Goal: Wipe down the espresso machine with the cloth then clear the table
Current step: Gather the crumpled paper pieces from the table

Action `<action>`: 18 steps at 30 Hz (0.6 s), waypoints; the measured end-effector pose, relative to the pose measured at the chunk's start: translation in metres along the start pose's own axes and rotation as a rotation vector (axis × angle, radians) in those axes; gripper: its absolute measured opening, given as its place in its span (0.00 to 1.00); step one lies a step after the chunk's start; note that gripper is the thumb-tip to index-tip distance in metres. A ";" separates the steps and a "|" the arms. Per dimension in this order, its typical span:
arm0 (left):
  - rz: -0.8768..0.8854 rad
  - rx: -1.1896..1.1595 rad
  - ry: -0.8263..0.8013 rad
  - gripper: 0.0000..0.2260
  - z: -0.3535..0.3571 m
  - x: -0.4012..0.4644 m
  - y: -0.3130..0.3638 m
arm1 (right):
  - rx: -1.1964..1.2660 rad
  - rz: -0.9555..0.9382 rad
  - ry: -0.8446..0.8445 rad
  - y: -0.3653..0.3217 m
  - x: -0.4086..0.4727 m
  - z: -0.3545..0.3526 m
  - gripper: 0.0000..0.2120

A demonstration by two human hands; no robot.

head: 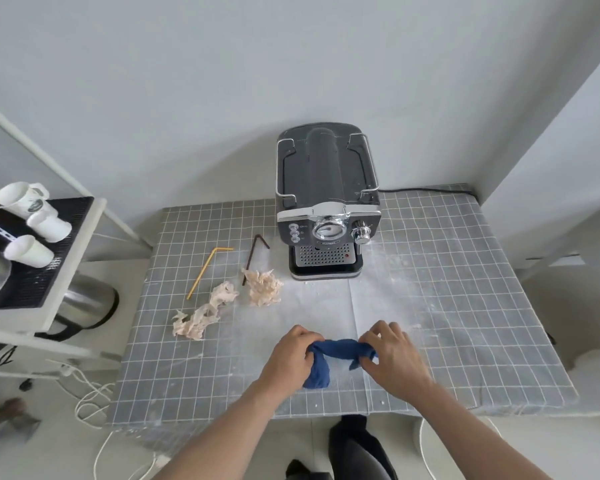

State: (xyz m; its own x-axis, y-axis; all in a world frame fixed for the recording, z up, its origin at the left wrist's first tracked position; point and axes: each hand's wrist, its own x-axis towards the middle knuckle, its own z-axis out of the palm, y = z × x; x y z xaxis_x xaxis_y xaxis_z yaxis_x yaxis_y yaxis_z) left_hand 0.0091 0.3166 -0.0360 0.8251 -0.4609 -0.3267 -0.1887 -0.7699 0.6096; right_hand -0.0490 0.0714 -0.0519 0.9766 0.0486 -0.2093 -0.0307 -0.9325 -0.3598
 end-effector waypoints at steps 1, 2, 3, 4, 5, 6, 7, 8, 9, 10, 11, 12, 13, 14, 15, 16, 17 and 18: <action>-0.015 0.013 -0.005 0.17 0.005 0.000 -0.002 | -0.011 0.009 -0.020 0.002 0.001 0.006 0.14; -0.023 0.032 -0.008 0.17 0.009 0.000 -0.003 | -0.025 0.020 -0.039 0.004 0.001 0.011 0.14; -0.028 0.052 -0.013 0.18 0.012 0.000 -0.004 | -0.038 0.029 -0.060 0.006 0.001 0.015 0.15; -0.032 0.089 -0.028 0.19 0.015 0.000 -0.004 | -0.047 0.035 -0.088 0.007 0.000 0.017 0.16; -0.037 0.157 -0.057 0.21 0.018 0.000 -0.005 | -0.049 0.039 -0.118 0.008 -0.001 0.019 0.18; -0.045 0.244 -0.092 0.23 0.019 -0.001 -0.006 | -0.045 0.040 -0.149 0.009 -0.002 0.020 0.20; -0.054 0.326 -0.123 0.26 0.020 -0.002 -0.007 | -0.041 0.037 -0.175 0.010 -0.002 0.020 0.21; -0.065 0.381 -0.146 0.28 0.020 -0.004 -0.009 | -0.044 0.028 -0.199 0.011 -0.003 0.020 0.23; -0.077 0.410 -0.162 0.29 0.020 -0.005 -0.011 | -0.047 0.017 -0.217 0.013 -0.002 0.019 0.24; -0.089 0.418 -0.171 0.30 0.020 -0.007 -0.012 | -0.048 0.007 -0.229 0.015 -0.001 0.019 0.24; -0.105 0.412 -0.172 0.30 0.019 -0.008 -0.013 | -0.045 -0.005 -0.226 0.017 0.001 0.017 0.25; -0.122 0.391 -0.169 0.30 0.017 -0.009 -0.013 | -0.041 -0.012 -0.216 0.018 0.003 0.016 0.26; -0.141 0.363 -0.156 0.30 0.015 -0.010 -0.014 | -0.036 -0.020 -0.202 0.018 0.008 0.014 0.26; -0.163 0.337 -0.134 0.30 0.012 -0.010 -0.016 | -0.031 -0.034 -0.190 0.018 0.014 0.011 0.27; -0.184 0.316 -0.108 0.30 0.009 -0.011 -0.019 | -0.026 -0.050 -0.178 0.016 0.021 0.008 0.28; -0.207 0.296 -0.084 0.30 0.005 -0.012 -0.022 | -0.019 -0.065 -0.171 0.014 0.029 0.005 0.28; -0.233 0.280 -0.057 0.29 0.001 -0.013 -0.027 | -0.011 -0.080 -0.171 0.010 0.037 0.002 0.29; -0.257 0.271 -0.031 0.29 -0.003 -0.016 -0.032 | -0.009 -0.098 -0.174 0.005 0.046 -0.001 0.29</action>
State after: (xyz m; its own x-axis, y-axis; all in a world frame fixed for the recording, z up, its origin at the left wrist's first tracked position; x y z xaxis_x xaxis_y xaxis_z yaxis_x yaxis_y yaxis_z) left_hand 0.0040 0.3499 -0.0482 0.8481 -0.2474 -0.4685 -0.1149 -0.9491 0.2933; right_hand -0.0043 0.0688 -0.0623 0.9234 0.2000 -0.3275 0.0660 -0.9235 -0.3779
